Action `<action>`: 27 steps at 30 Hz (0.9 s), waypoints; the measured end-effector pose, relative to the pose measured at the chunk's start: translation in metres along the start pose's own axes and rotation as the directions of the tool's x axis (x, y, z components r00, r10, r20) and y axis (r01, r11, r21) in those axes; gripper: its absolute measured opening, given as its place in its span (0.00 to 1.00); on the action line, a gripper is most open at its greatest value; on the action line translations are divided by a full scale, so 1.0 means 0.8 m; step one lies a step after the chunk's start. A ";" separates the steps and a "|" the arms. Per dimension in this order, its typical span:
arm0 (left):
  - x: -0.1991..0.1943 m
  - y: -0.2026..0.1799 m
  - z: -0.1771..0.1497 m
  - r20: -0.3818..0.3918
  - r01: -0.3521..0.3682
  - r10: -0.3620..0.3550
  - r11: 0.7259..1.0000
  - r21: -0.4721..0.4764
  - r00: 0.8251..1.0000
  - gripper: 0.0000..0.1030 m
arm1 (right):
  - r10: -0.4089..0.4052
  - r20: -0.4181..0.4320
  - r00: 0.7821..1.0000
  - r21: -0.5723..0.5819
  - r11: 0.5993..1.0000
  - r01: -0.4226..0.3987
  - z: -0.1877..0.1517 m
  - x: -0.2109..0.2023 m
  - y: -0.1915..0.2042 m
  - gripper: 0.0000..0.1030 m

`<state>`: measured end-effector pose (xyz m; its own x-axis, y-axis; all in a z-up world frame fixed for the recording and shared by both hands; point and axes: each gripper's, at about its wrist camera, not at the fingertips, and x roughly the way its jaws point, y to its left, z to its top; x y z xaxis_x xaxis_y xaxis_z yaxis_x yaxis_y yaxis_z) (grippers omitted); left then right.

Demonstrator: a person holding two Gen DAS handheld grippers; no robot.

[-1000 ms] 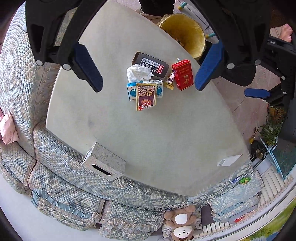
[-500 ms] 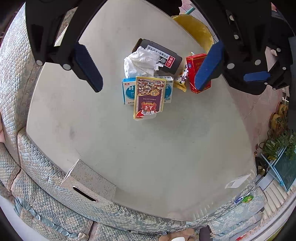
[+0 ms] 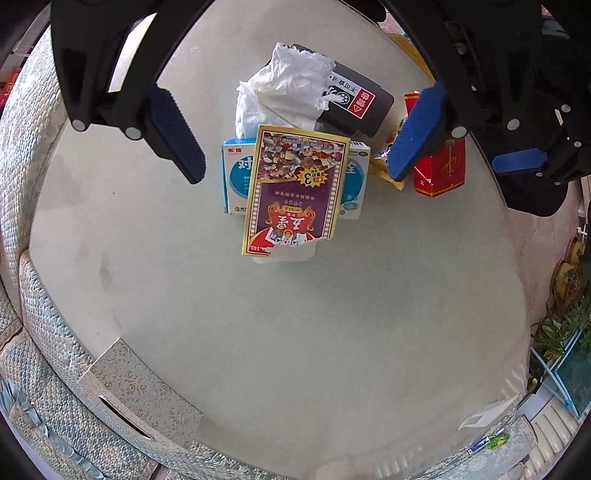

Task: Collect trash
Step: 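Grasp the playing-card box with the right tool while the left tool grasps the red cigarette pack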

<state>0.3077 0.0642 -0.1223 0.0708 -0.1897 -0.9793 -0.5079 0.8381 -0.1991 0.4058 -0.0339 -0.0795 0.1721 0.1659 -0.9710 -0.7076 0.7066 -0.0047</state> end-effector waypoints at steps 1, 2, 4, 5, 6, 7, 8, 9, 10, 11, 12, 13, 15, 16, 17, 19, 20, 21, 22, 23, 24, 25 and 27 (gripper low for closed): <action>0.003 0.001 0.001 -0.002 0.002 -0.002 1.000 -0.006 1.000 0.86 | -0.001 -0.004 1.000 0.001 1.000 0.001 0.001 0.003 0.001 0.94; 0.005 0.000 0.002 -0.002 0.006 -0.006 1.000 -0.012 1.000 0.86 | 0.000 -0.008 1.000 0.001 1.000 0.000 0.004 0.006 0.001 0.93; 0.010 0.000 0.004 -0.001 0.004 -0.004 1.000 -0.018 1.000 0.86 | 0.004 -0.013 1.000 0.002 1.000 -0.004 0.005 0.010 0.000 0.91; 0.012 0.001 0.005 -0.004 0.005 -0.005 1.000 -0.024 1.000 0.86 | 0.004 -0.015 1.000 0.002 1.000 -0.004 0.006 0.012 0.001 0.91; 0.016 0.003 0.006 -0.010 0.005 -0.005 0.999 -0.033 1.000 0.86 | 0.002 -0.017 1.000 0.001 1.000 -0.002 0.006 0.014 0.001 0.91; 0.019 0.005 0.006 -0.016 0.011 -0.011 0.999 -0.045 1.000 0.86 | 0.002 -0.019 1.000 -0.001 1.000 -0.002 0.006 0.016 0.002 0.90; 0.022 0.007 0.005 -0.021 0.011 -0.012 0.998 -0.054 1.000 0.86 | 0.002 -0.024 1.000 -0.002 1.000 -0.002 0.006 0.019 0.004 0.88; 0.025 0.009 0.006 -0.025 0.010 -0.011 0.998 -0.063 1.000 0.86 | 0.002 -0.029 1.000 -0.004 1.000 -0.002 0.006 0.022 0.005 0.87; 0.029 0.010 0.007 -0.027 0.012 -0.014 0.997 -0.070 1.000 0.86 | 0.001 -0.035 0.999 -0.005 1.000 -0.001 0.005 0.024 0.006 0.84; 0.032 0.012 0.008 -0.032 0.012 -0.014 0.997 -0.074 0.999 0.86 | -0.002 -0.040 0.999 -0.004 1.000 0.002 0.006 0.027 0.007 0.83; 0.035 0.014 0.009 -0.034 0.014 -0.017 0.996 -0.084 0.999 0.86 | 0.000 -0.043 0.999 -0.001 1.000 0.000 0.007 0.030 0.008 0.82; 0.038 0.017 0.010 -0.038 0.016 -0.019 0.995 -0.093 0.999 0.86 | 0.005 -0.048 0.999 0.003 1.000 -0.005 0.007 0.032 0.007 0.80; 0.041 0.023 0.011 -0.047 0.014 -0.020 0.994 -0.106 0.999 0.86 | 0.002 -0.053 0.999 0.010 1.000 -0.001 0.007 0.037 0.005 0.76; 0.043 0.025 0.012 -0.050 0.019 -0.025 0.994 -0.109 0.998 0.86 | 0.004 -0.056 0.998 0.012 1.000 -0.003 0.007 0.038 0.004 0.73; 0.043 0.029 0.014 -0.055 0.023 -0.029 0.994 -0.109 0.998 0.86 | 0.007 -0.060 0.998 0.013 1.000 -0.006 0.008 0.041 0.004 0.68; 0.047 0.034 0.015 -0.060 0.021 -0.028 0.993 -0.113 0.998 0.86 | 0.008 -0.068 0.998 0.015 1.000 -0.007 0.012 0.046 0.002 0.62; 0.053 0.036 0.013 -0.062 0.023 -0.030 0.993 -0.118 0.998 0.86 | 0.006 -0.069 0.998 0.019 1.000 -0.005 0.012 0.048 0.001 0.62; 0.055 0.038 0.014 -0.065 0.024 -0.032 0.992 -0.121 0.997 0.86 | 0.004 -0.068 0.998 0.022 1.000 -0.002 0.013 0.049 0.001 0.62; 0.055 0.041 0.014 -0.067 0.027 -0.036 0.992 -0.125 0.997 0.86 | 0.003 -0.067 0.998 0.025 1.000 -0.001 0.013 0.049 0.000 0.61; 0.057 0.045 0.017 -0.066 0.029 -0.038 0.991 -0.127 0.997 0.86 | 0.001 -0.065 0.998 0.027 1.000 0.001 0.014 0.049 0.000 0.61; 0.057 0.046 0.017 -0.065 0.028 -0.037 0.992 -0.126 0.997 0.86 | 0.001 -0.063 0.998 0.030 1.000 0.001 0.014 0.049 0.000 0.60; 0.056 0.046 0.018 -0.065 0.028 -0.036 0.992 -0.122 0.997 0.85 | 0.003 -0.061 0.998 0.031 1.000 -0.001 0.014 0.049 -0.001 0.60; 0.055 0.043 0.018 -0.066 0.030 -0.038 0.993 -0.115 0.997 0.84 | -0.001 -0.058 0.998 0.031 1.000 0.003 0.015 0.051 0.000 0.60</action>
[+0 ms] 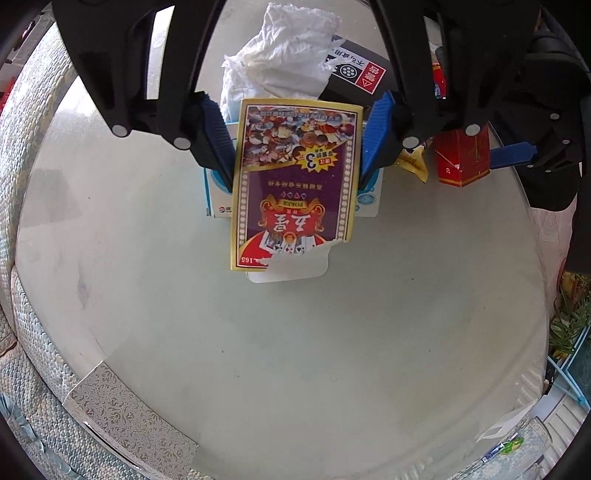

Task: Collect trash
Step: 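Grasp the playing-card box with the right tool while the left tool grasps the red cigarette pack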

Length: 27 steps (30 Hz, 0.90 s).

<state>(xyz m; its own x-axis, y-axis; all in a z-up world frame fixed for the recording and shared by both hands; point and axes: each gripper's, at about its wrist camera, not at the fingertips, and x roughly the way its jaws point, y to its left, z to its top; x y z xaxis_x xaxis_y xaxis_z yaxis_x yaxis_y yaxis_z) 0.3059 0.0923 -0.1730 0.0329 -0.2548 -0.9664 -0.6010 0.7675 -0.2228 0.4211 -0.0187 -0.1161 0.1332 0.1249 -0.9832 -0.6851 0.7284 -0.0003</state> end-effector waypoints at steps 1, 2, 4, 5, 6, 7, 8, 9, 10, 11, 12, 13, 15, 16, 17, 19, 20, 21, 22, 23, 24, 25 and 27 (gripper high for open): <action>-0.001 -0.002 0.001 -0.002 0.000 0.000 1.000 0.003 1.000 0.83 | -0.001 -0.001 1.000 0.002 1.000 0.001 0.000 0.001 -0.001 0.59; -0.004 -0.004 0.004 -0.003 0.004 -0.004 1.000 0.004 1.000 0.80 | -0.002 0.000 1.000 0.005 1.000 0.002 0.000 0.001 -0.002 0.59; -0.007 -0.004 0.004 -0.002 0.023 -0.023 1.000 0.007 1.000 0.72 | -0.006 0.000 1.000 0.006 1.000 0.006 0.002 0.003 -0.004 0.59; -0.010 -0.006 0.005 -0.005 0.040 -0.040 0.999 0.011 0.999 0.65 | -0.009 0.001 1.000 0.006 1.000 0.009 0.003 0.003 -0.006 0.59; -0.012 -0.006 0.006 -0.009 0.045 -0.045 0.999 0.013 0.999 0.64 | -0.016 0.002 1.000 0.007 1.000 0.016 0.005 0.004 -0.007 0.59; -0.014 -0.008 0.005 -0.012 0.045 -0.044 0.999 0.014 0.999 0.63 | -0.027 0.002 1.000 0.005 1.000 0.027 0.005 0.004 -0.008 0.59; -0.015 -0.007 0.006 -0.015 0.048 -0.048 0.999 0.012 0.999 0.63 | -0.037 0.002 0.999 0.004 0.999 0.037 -0.001 0.000 0.001 0.59; -0.015 -0.006 0.006 -0.015 0.050 -0.050 0.999 0.007 0.999 0.63 | -0.042 0.002 0.999 0.005 0.999 0.042 -0.001 0.000 0.002 0.59; -0.015 -0.004 0.006 -0.015 0.053 -0.053 0.999 0.002 0.998 0.62 | -0.044 0.003 0.999 0.009 0.999 0.044 -0.001 -0.001 0.004 0.59; -0.016 -0.002 0.006 -0.015 0.058 -0.058 0.998 0.000 0.998 0.62 | -0.046 0.005 0.999 0.012 0.999 0.046 0.000 -0.002 0.006 0.59; -0.017 -0.001 0.006 -0.014 0.061 -0.061 0.998 0.001 0.998 0.62 | -0.048 0.008 0.999 0.016 0.999 0.048 -0.002 -0.003 0.003 0.59; -0.019 0.000 0.006 -0.010 0.063 -0.063 0.998 0.000 0.998 0.61 | -0.052 0.012 0.999 0.021 0.998 0.052 -0.002 -0.004 0.002 0.59; -0.025 0.003 0.007 0.002 0.067 -0.067 0.998 0.002 0.998 0.61 | -0.057 0.017 0.998 0.031 0.998 0.056 -0.003 -0.007 0.001 0.59; -0.028 0.004 0.007 0.005 0.071 -0.071 0.997 0.004 0.997 0.60 | -0.056 0.019 0.998 0.036 0.998 0.056 -0.003 -0.009 0.001 0.59; -0.033 0.005 0.007 0.008 0.076 -0.076 0.997 0.005 0.997 0.60 | -0.057 0.022 0.998 0.041 0.998 0.056 -0.003 -0.011 0.000 0.59; -0.041 0.004 0.010 0.018 0.081 -0.081 0.997 0.014 0.997 0.59 | -0.061 0.027 0.998 0.050 0.997 0.060 -0.003 -0.015 0.002 0.59; -0.044 0.003 0.011 0.020 0.084 -0.085 0.996 0.021 0.996 0.59 | -0.062 0.030 0.998 0.056 0.997 0.060 -0.003 -0.016 0.001 0.59; -0.047 0.002 0.012 0.018 0.089 -0.090 0.996 0.026 0.996 0.59 | -0.063 0.032 0.997 0.063 0.996 0.061 -0.003 -0.018 0.000 0.59; -0.050 0.002 0.013 0.016 0.095 -0.096 0.995 0.029 0.995 0.58 | -0.063 0.034 0.997 0.067 0.996 0.061 -0.003 -0.020 -0.001 0.59; -0.053 0.000 0.014 0.015 0.100 -0.101 0.994 0.037 0.995 0.58 | -0.066 0.037 0.997 0.070 0.996 0.063 -0.005 -0.022 -0.002 0.59; -0.057 0.000 0.015 0.018 0.103 -0.104 0.994 0.048 0.994 0.57 | -0.069 0.039 0.997 0.075 0.995 0.066 -0.006 -0.024 -0.003 0.59; -0.061 0.000 0.015 0.026 0.101 -0.102 0.993 0.053 0.994 0.57 | -0.072 0.039 0.997 0.079 0.995 0.068 -0.009 -0.024 -0.004 0.59; -0.066 -0.002 0.017 0.031 0.096 -0.099 0.993 0.074 0.995 0.57 | -0.082 0.039 0.996 0.085 0.993 0.079 -0.009 -0.028 -0.004 0.59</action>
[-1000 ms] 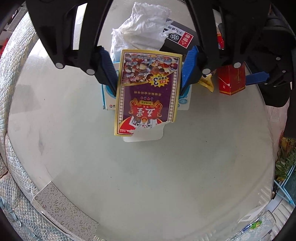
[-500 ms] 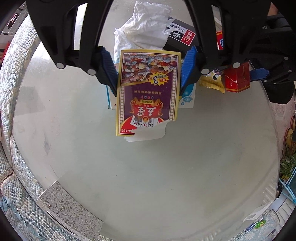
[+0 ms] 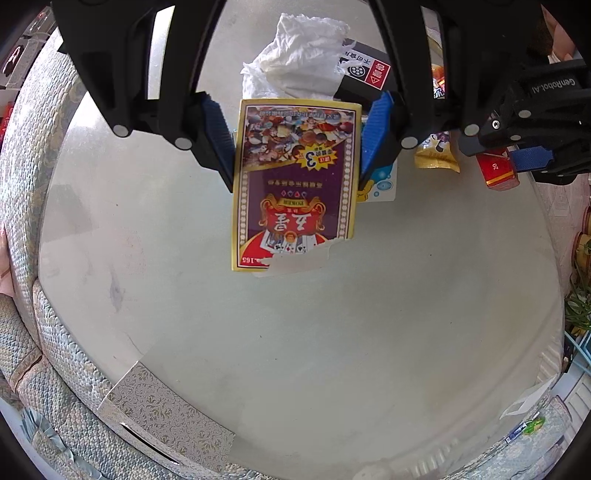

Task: Collect trash

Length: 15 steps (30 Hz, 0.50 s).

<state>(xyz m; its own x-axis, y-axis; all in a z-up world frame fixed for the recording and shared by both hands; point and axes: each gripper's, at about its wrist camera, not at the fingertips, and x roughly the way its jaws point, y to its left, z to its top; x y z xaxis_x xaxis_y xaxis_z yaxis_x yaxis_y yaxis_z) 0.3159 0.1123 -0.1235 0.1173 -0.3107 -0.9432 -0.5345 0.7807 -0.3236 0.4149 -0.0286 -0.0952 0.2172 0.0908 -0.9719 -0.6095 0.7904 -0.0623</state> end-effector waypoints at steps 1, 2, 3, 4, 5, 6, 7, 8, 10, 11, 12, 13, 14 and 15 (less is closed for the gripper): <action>-0.001 -0.001 0.001 -0.001 -0.001 0.001 1.000 0.011 1.000 0.57 | -0.006 0.000 1.000 0.003 1.000 0.006 -0.001 -0.001 -0.001 0.59; -0.002 -0.002 0.001 -0.003 -0.005 0.005 1.000 0.019 1.000 0.57 | -0.011 0.001 1.000 0.007 1.000 0.011 -0.001 -0.004 0.004 0.59; -0.003 -0.001 0.000 -0.005 -0.005 0.005 1.000 0.020 1.000 0.57 | -0.013 0.001 1.000 0.010 1.000 0.013 -0.002 -0.006 0.004 0.59; -0.003 -0.001 0.000 -0.010 -0.003 0.004 1.000 0.024 1.000 0.56 | -0.015 0.003 1.000 0.012 1.000 0.015 -0.003 -0.007 0.003 0.59; -0.001 -0.006 0.003 -0.013 -0.001 0.001 1.000 0.028 1.000 0.56 | -0.020 0.005 1.000 0.012 1.000 0.020 -0.005 -0.010 0.003 0.59; -0.001 -0.006 0.003 -0.012 -0.001 0.001 0.999 0.032 1.000 0.56 | -0.023 0.007 1.000 0.014 1.000 0.023 -0.005 -0.011 0.002 0.59; -0.002 -0.008 0.004 -0.009 -0.002 0.002 0.999 0.037 1.000 0.56 | -0.023 0.007 1.000 0.016 1.000 0.023 -0.006 -0.012 0.002 0.59; -0.004 -0.009 0.003 -0.009 -0.001 0.001 0.999 0.042 1.000 0.56 | -0.027 0.009 1.000 0.018 0.999 0.027 -0.007 -0.015 0.003 0.59; -0.008 -0.010 0.002 -0.006 0.000 0.000 0.999 0.055 1.000 0.56 | -0.038 0.014 0.999 0.022 0.999 0.038 -0.009 -0.019 0.002 0.59; -0.011 -0.013 0.002 -0.001 -0.003 0.003 0.998 0.061 1.000 0.56 | -0.041 0.015 0.999 0.025 0.999 0.040 -0.009 -0.021 0.001 0.59; -0.014 -0.014 0.002 0.005 -0.004 0.004 0.998 0.069 1.000 0.56 | -0.042 0.016 0.999 0.030 0.999 0.041 -0.010 -0.024 0.000 0.59; -0.014 -0.019 0.005 0.009 -0.007 0.006 0.997 0.078 1.000 0.56 | -0.045 0.018 0.999 0.034 0.998 0.044 -0.010 -0.027 0.001 0.59; -0.017 -0.020 0.005 0.011 -0.010 0.009 0.996 0.087 1.000 0.56 | -0.048 0.020 0.999 0.036 0.998 0.047 -0.012 -0.030 0.001 0.59; -0.018 -0.023 0.006 0.012 -0.013 0.012 0.996 0.092 1.000 0.56 | -0.050 0.022 0.998 0.038 0.998 0.049 -0.013 -0.032 0.001 0.59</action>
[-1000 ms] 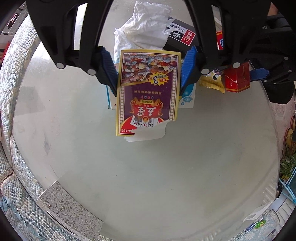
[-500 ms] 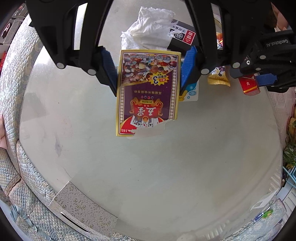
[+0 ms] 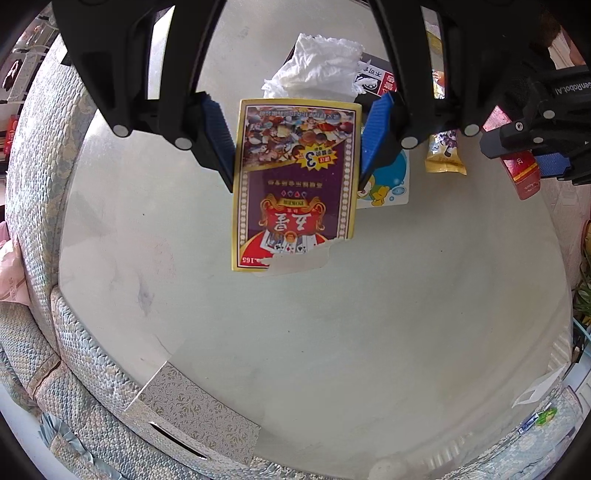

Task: Collect trash

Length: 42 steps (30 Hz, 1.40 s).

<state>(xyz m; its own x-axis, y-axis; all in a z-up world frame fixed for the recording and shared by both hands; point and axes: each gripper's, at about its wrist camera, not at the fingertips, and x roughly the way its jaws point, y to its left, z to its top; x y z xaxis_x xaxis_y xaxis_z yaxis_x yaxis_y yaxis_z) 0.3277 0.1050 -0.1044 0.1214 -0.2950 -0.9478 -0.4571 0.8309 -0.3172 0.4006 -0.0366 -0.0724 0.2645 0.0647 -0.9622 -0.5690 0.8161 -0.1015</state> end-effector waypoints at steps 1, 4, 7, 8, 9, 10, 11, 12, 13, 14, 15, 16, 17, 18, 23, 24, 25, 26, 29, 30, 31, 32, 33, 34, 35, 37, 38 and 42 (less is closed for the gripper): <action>-0.002 -0.001 0.000 -0.002 0.001 -0.001 1.000 0.006 1.000 0.56 | -0.002 0.003 1.000 0.002 1.000 0.002 -0.002 -0.004 0.001 0.59; -0.009 -0.004 0.000 -0.003 0.005 -0.005 0.999 0.035 1.000 0.56 | -0.009 0.012 1.000 0.006 1.000 0.009 -0.007 -0.014 0.001 0.59; -0.022 -0.013 0.000 0.012 0.005 -0.006 0.997 0.079 1.000 0.56 | -0.028 0.020 0.999 0.008 1.000 0.028 -0.013 -0.026 0.001 0.59; -0.028 -0.017 -0.001 0.022 -0.001 -0.002 0.995 0.100 1.000 0.56 | -0.034 0.023 0.999 0.011 0.999 0.034 -0.014 -0.031 0.002 0.59; -0.034 -0.022 -0.003 0.033 -0.009 0.004 0.992 0.124 0.999 0.56 | -0.037 0.029 0.999 0.014 0.999 0.037 -0.017 -0.037 0.001 0.59; -0.040 -0.026 -0.007 0.049 -0.020 0.013 0.989 0.145 0.999 0.56 | -0.038 0.034 0.999 0.018 0.999 0.038 -0.020 -0.043 0.000 0.59; -0.046 -0.031 -0.010 0.062 -0.034 0.023 0.984 0.174 0.998 0.56 | -0.039 0.040 0.998 0.023 0.999 0.039 -0.024 -0.050 -0.001 0.59; -0.051 -0.034 -0.014 0.071 -0.040 0.026 0.980 0.197 0.997 0.56 | -0.040 0.048 0.998 0.029 0.999 0.039 -0.028 -0.057 -0.002 0.59; -0.056 -0.038 -0.017 0.074 -0.046 0.031 0.975 0.217 0.997 0.56 | -0.042 0.052 0.998 0.036 0.999 0.040 -0.032 -0.064 -0.002 0.59; -0.059 -0.041 -0.021 0.076 -0.051 0.034 0.971 0.235 0.997 0.56 | -0.044 0.057 0.997 0.040 0.998 0.042 -0.036 -0.069 -0.002 0.59; -0.064 -0.043 -0.025 0.074 -0.047 0.029 0.966 0.253 0.997 0.56 | -0.048 0.063 0.997 0.042 0.998 0.045 -0.041 -0.077 -0.001 0.59; -0.068 -0.045 -0.029 0.073 -0.045 0.026 0.962 0.270 0.997 0.56 | -0.052 0.068 0.996 0.043 0.998 0.049 -0.047 -0.084 0.001 0.59; -0.073 -0.048 -0.033 0.077 -0.050 0.029 0.956 0.288 0.997 0.56 | -0.057 0.073 0.996 0.044 0.998 0.054 -0.051 -0.090 0.000 0.59; -0.078 -0.050 -0.038 0.082 -0.055 0.031 0.950 0.306 0.996 0.56 | -0.058 0.078 0.995 0.047 0.997 0.055 -0.057 -0.098 0.002 0.59; -0.098 -0.052 -0.059 0.097 -0.061 0.028 0.932 0.358 0.995 0.56 | -0.081 0.096 0.992 0.058 0.995 0.075 -0.089 -0.133 0.014 0.59; -0.103 -0.050 -0.064 0.098 -0.064 0.030 0.928 0.367 0.995 0.56 | -0.084 0.096 0.992 0.061 0.995 0.078 -0.095 -0.138 0.017 0.59; -0.104 -0.050 -0.068 0.098 -0.066 0.032 0.925 0.373 0.995 0.56 | -0.088 0.096 0.991 0.063 0.995 0.082 -0.101 -0.141 0.019 0.59; -0.105 -0.048 -0.073 0.094 -0.069 0.036 0.923 0.378 0.995 0.56 | -0.092 0.097 0.991 0.066 0.994 0.086 -0.107 -0.145 0.022 0.59; -0.106 -0.047 -0.087 0.086 -0.073 0.042 0.916 0.395 0.995 0.56 | -0.091 0.101 0.991 0.072 0.994 0.084 -0.125 -0.153 0.031 0.59; -0.107 -0.045 -0.093 0.089 -0.076 0.044 0.913 0.400 0.995 0.56 | -0.088 0.104 0.991 0.077 0.994 0.080 -0.130 -0.156 0.032 0.59; -0.107 -0.044 -0.097 0.087 -0.076 0.045 0.911 0.404 0.995 0.56 | -0.088 0.105 0.991 0.079 0.994 0.080 -0.135 -0.158 0.034 0.59; -0.107 -0.043 -0.101 0.083 -0.073 0.043 0.909 0.409 0.996 0.56 | -0.089 0.106 0.990 0.081 0.993 0.080 -0.140 -0.160 0.037 0.59; -0.108 -0.043 -0.106 0.080 -0.073 0.043 0.906 0.417 0.996 0.56 | -0.088 0.105 0.991 0.083 0.993 0.080 -0.146 -0.161 0.039 0.59; -0.108 -0.043 -0.111 0.082 -0.077 0.046 0.903 0.423 0.996 0.56 | -0.090 0.104 0.990 0.084 0.993 0.081 -0.150 -0.162 0.041 0.59; -0.109 -0.043 -0.116 0.086 -0.082 0.049 0.898 0.432 0.995 0.56 | -0.092 0.104 0.990 0.085 0.993 0.083 -0.155 -0.163 0.043 0.59; -0.111 -0.043 -0.127 0.090 -0.086 0.051 0.887 0.454 0.995 0.56 | -0.094 0.106 0.990 0.090 0.992 0.085 -0.164 -0.166 0.045 0.59; -0.112 -0.044 -0.133 0.092 -0.088 0.051 0.880 0.466 0.994 0.56 | -0.096 0.107 0.990 0.092 0.992 0.086 -0.169 -0.167 0.047 0.59; -0.110 -0.045 -0.155 0.104 -0.101 0.055 0.855 0.508 0.993 0.56 | -0.091 0.115 0.989 0.094 0.992 0.080 -0.188 -0.173 0.059 0.59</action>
<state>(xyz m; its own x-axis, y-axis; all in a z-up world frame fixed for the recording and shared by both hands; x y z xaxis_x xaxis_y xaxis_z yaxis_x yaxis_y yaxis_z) 0.2241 0.0428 -0.0052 0.1867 -0.1982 -0.9622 0.0448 0.9801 -0.1932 0.2198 -0.0933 0.0177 0.4024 0.0559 -0.9137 -0.4705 0.8688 -0.1541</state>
